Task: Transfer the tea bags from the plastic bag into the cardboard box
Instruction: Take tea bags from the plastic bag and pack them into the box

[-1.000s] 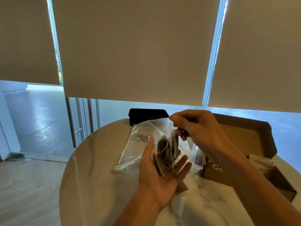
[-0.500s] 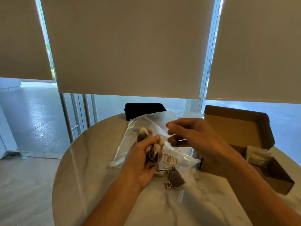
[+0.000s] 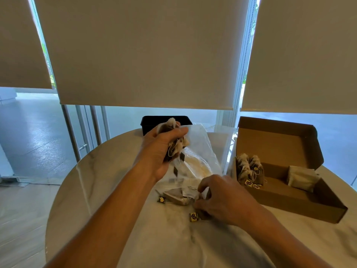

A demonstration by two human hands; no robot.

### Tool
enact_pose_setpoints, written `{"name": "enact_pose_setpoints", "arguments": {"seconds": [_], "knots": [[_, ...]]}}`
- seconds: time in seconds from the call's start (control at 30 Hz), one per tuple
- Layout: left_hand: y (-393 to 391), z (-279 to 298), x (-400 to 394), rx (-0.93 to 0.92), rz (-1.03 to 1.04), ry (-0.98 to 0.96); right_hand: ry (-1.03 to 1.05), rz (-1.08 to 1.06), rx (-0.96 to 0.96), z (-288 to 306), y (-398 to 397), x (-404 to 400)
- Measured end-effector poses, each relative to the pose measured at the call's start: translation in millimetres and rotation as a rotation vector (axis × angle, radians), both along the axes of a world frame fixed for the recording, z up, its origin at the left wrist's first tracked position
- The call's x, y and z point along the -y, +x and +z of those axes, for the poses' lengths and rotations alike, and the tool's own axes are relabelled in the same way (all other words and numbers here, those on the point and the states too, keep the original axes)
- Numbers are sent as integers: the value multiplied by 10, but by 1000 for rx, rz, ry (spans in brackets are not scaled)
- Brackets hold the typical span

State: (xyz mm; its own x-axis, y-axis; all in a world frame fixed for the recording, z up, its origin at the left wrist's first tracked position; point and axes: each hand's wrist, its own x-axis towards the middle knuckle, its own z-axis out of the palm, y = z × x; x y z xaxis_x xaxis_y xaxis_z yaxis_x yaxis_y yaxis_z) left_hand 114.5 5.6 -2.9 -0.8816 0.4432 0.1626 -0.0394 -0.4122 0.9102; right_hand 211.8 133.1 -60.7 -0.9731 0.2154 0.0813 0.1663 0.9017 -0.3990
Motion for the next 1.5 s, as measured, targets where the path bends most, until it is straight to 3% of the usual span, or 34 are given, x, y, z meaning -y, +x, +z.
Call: {"name": "enact_pose_setpoints", "arguments": {"seconds": [0.17, 0.33, 0.47, 0.73, 1.03, 1.13, 1.27, 1.5], "knots": [[35, -219, -36, -11, -17, -95, -385, 33, 18, 163, 106, -210], [52, -278, -24, -109, -17, -176, -793, -14, -275, 374, 206, -399], [132, -325, -62, -276, -37, -258, -931, 6, -387, 410, 236, -400], [174, -399, -115, -393, -169, -439, -874, 35, -538, 370, 186, -368], [176, -411, -139, -407, -130, -407, -858, 96, -520, 363, 173, -393], [147, -403, -124, -382, -114, -361, -799, 112, -434, 399, 218, -443], [82, -382, -86, -294, -49, -263, -478, 139, -203, 351, 241, -503], [-12, -350, -38, -167, 5, -140, -466, 137, -100, 354, 269, -586]]}}
